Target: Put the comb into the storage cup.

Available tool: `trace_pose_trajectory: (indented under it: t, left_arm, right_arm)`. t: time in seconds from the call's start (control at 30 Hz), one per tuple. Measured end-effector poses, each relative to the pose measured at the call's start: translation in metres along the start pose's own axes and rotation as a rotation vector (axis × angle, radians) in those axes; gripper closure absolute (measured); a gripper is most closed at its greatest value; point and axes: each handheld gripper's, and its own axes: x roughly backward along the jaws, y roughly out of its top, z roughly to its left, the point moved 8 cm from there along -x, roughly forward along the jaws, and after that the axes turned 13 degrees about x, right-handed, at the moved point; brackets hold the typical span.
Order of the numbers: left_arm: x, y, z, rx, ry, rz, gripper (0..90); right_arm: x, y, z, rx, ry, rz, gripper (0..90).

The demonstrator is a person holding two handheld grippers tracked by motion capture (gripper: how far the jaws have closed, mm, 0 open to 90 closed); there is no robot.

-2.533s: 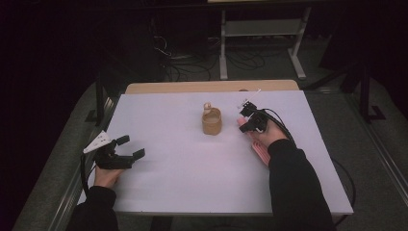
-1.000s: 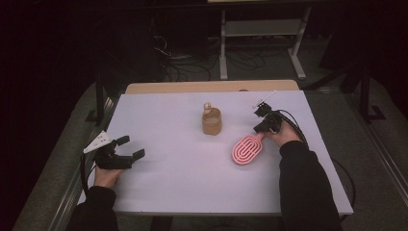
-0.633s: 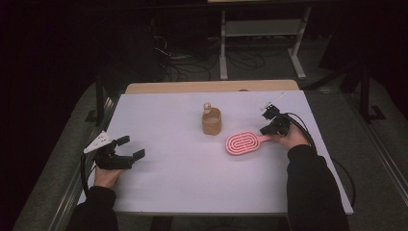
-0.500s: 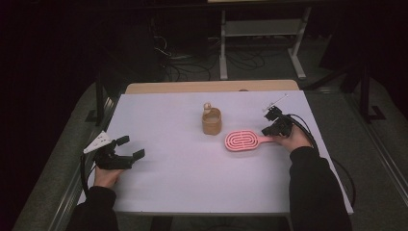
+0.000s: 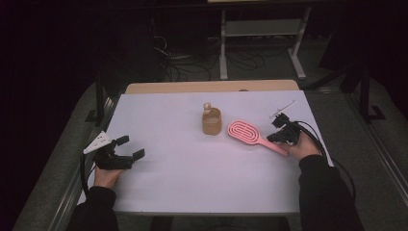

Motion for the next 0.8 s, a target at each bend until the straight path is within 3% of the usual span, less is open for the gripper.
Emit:
trace_pose_trajectory:
  t: [0.37, 0.8]
  left_arm:
    - [-0.001, -0.001, 0.0, 0.0, -0.002, 0.002, 0.0]
    - [-0.001, -0.001, 0.0, 0.0, -0.001, 0.007, 0.0]
  right_arm:
    - [0.012, -0.011, 0.004, 0.009, 0.001, -0.016, 88.7]
    - [0.038, 0.007, 0.017, 0.086, 0.006, -0.062, 86.2]
